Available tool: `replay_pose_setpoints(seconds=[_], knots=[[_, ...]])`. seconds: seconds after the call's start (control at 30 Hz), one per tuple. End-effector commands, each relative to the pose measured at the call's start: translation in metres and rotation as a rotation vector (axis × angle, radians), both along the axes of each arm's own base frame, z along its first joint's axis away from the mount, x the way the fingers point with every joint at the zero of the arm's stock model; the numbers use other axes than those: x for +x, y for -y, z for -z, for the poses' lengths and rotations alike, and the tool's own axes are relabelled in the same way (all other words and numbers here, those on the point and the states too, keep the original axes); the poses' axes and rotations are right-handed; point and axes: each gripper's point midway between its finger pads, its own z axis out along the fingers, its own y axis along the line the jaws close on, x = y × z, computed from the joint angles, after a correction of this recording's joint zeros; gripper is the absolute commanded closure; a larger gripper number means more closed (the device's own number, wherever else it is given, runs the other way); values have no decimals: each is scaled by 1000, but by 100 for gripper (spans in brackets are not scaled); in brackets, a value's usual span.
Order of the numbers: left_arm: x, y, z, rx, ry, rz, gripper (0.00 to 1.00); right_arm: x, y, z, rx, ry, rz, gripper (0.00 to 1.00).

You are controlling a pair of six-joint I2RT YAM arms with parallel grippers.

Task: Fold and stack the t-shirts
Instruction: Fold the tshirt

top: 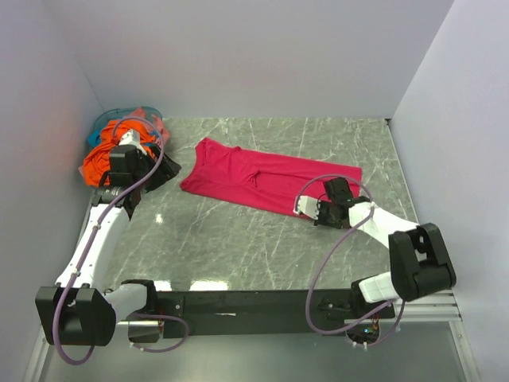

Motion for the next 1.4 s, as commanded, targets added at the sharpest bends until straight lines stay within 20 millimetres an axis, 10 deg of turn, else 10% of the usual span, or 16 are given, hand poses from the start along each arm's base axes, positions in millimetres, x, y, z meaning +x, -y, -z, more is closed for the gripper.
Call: replay_pose_setpoints(seconds=[0.0, 0.27, 0.43, 0.6, 0.73, 1.0, 1.17, 1.37], knots=[[2, 9, -17, -43, 67, 40, 24, -30, 6, -6, 0, -61, -15, 100], [-2, 22, -16, -103, 73, 84, 24, -83, 8, -23, 22, -139, -79, 98], [-4, 25, -22, -111, 81, 103, 23, -103, 2, -38, 77, -138, -72, 67], [-2, 17, -35, -53, 108, 96, 22, -37, -7, -118, 221, 165, 69, 39], [1, 16, -39, -12, 116, 116, 18, 17, -20, -144, 416, 115, 218, 30], [-6, 22, -16, -40, 70, 170, 14, 128, -96, -116, 677, -384, 341, 34], [-20, 37, 2, -134, 49, 217, 15, 202, -106, -86, 698, -358, 548, 34], [-24, 51, 24, -249, 17, 234, 16, 239, -113, -62, 744, -330, 705, 34]])
